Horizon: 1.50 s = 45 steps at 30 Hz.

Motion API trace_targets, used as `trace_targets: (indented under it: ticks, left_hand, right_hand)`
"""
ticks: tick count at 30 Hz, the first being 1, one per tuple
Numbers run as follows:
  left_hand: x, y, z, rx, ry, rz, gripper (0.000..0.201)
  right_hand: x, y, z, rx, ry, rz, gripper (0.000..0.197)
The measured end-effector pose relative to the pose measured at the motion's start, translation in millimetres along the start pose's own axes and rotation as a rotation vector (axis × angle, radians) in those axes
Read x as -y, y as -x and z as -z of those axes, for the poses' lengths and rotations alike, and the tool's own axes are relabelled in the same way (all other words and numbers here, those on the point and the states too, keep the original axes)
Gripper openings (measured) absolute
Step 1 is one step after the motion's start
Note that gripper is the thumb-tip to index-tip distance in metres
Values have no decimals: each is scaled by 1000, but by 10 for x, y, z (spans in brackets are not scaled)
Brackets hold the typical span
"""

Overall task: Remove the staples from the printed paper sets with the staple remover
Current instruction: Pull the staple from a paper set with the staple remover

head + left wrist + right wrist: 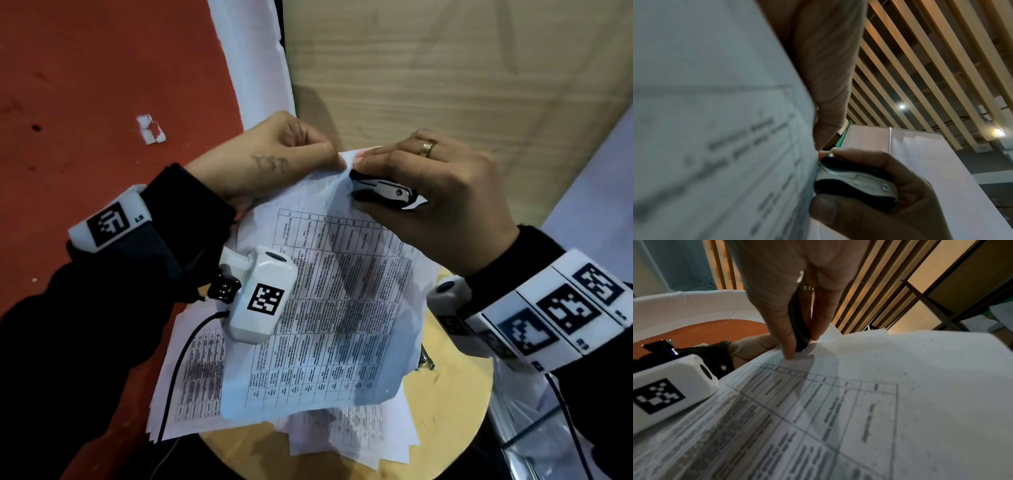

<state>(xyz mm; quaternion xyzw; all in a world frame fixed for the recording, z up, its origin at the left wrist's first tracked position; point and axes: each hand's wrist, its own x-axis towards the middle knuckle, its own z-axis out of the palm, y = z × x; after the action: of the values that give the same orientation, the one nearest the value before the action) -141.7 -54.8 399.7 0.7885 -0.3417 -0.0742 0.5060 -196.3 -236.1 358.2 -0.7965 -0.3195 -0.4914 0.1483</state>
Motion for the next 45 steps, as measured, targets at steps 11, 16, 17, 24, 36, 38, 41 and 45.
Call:
trace_targets:
  ticks: [11, 16, 17, 24, 36, 38, 41, 45]
  left_hand:
    - [12, 22, 23, -5, 67, -60, 26]
    - [12, 46, 23, -8, 103, -30, 21]
    - [18, 47, 21, -16, 110, -29, 22]
    - [69, 43, -47, -103, 34, -58, 21]
    - [412, -51, 106, -271, -195, -32, 30]
    - [421, -65, 122, -257, -193, -49, 22]
    - [407, -49, 183, -222, -162, -63, 12]
    - [345, -8, 289, -82, -124, -55, 11]
  right_hand:
    - [42, -4, -3, -48, -168, -197, 26]
    - [57, 7, -33, -97, -191, -255, 26]
    - [65, 9, -40, -104, -198, -264, 26]
    - [113, 25, -117, -113, -13, -167, 19]
    - [-232, 494, -280, 257, -87, -735, 32]
    - [-343, 576, -330, 370, -254, -898, 40]
    - [-439, 604, -364, 276, -521, -993, 50]
    - [-446, 574, -366, 296, -978, -1083, 55]
